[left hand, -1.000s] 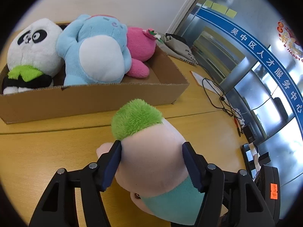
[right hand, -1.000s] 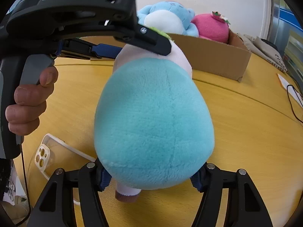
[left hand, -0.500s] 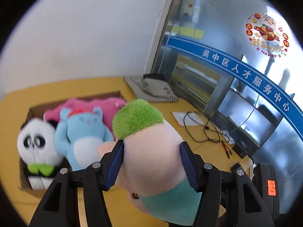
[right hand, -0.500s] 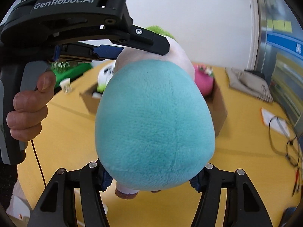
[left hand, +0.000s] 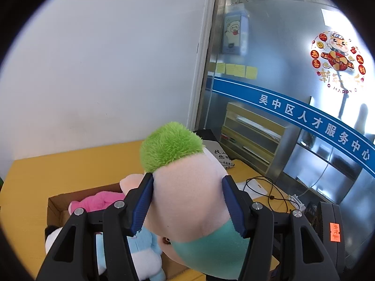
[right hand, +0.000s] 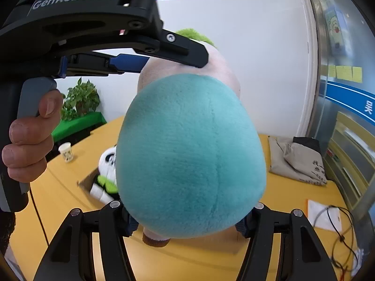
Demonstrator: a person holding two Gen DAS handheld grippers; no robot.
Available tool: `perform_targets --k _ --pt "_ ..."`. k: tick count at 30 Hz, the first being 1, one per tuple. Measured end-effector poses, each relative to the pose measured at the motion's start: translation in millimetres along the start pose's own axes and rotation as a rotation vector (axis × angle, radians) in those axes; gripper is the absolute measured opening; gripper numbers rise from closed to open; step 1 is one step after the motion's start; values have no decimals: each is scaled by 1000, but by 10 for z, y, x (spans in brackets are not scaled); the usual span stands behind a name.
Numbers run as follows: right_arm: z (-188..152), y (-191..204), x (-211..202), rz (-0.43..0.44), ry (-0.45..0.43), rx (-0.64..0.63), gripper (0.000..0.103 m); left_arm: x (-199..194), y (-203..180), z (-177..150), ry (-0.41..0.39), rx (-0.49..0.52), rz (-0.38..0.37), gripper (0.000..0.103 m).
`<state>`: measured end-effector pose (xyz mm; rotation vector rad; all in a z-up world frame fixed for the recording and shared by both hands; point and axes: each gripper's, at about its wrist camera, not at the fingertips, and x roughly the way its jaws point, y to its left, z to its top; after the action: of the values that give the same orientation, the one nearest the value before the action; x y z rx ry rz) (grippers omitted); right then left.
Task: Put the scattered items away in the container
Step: 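Lift the pig with both grippers and carry it over the box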
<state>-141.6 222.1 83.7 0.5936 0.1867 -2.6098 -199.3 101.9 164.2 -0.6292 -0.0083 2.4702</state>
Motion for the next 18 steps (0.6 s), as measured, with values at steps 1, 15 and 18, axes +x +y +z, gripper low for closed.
perform_targets --k 1,15,18 --pt "27 -34 75 -3 1 7 68 96 51 7 3 -4 -3 58" --pt "-685 -381 1141 -23 118 136 68 1525 453 -567 236 -81 -16 58" --pt "-866 -625 1423 -26 175 147 68 1743 495 -786 301 -94 -9 58"
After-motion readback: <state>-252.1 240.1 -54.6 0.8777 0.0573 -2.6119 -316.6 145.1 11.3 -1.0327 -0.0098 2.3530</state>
